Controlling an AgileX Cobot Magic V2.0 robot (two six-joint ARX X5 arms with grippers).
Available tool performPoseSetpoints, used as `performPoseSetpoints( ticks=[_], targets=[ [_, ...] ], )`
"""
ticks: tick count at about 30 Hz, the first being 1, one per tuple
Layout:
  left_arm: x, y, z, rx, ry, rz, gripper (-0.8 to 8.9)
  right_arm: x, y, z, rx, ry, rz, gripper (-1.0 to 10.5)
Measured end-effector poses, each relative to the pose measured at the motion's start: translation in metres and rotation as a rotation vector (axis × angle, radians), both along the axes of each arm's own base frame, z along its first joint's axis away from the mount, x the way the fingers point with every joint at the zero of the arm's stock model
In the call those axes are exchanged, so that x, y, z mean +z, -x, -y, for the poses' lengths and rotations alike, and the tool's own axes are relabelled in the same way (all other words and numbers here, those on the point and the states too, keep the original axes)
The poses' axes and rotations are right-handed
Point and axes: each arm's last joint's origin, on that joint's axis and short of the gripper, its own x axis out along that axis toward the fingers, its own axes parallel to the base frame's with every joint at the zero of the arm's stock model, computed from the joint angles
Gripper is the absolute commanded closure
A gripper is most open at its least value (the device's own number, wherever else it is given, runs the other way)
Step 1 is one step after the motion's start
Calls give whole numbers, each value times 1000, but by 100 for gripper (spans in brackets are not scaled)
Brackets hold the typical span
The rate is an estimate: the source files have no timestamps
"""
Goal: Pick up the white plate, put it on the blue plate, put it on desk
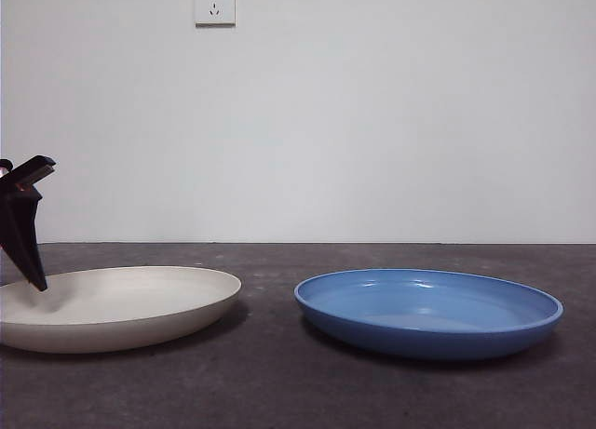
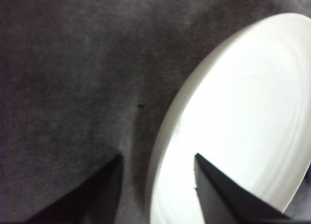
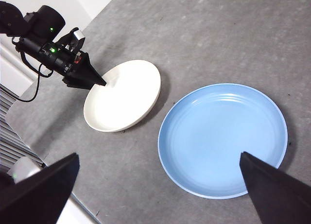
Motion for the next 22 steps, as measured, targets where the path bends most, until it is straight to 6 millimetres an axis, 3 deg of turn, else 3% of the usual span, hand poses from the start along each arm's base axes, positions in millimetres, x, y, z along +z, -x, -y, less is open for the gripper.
performPoseSetpoints(
  ticks=[4,14,18,22],
  targets=[
    [-5,-1,0,1,-8,-16,799,0,0,0,0,0,0,334],
    [-2,-2,0,-11,-23,-19,803,0,0,0,0,0,0,334],
    [11,-7,4,-23,-39,-36,803,0,0,0,-14,9,2,336],
    [30,-15,22,-61,-37,-48,803,0,-1,1,-46,28,4,336]
  ],
)
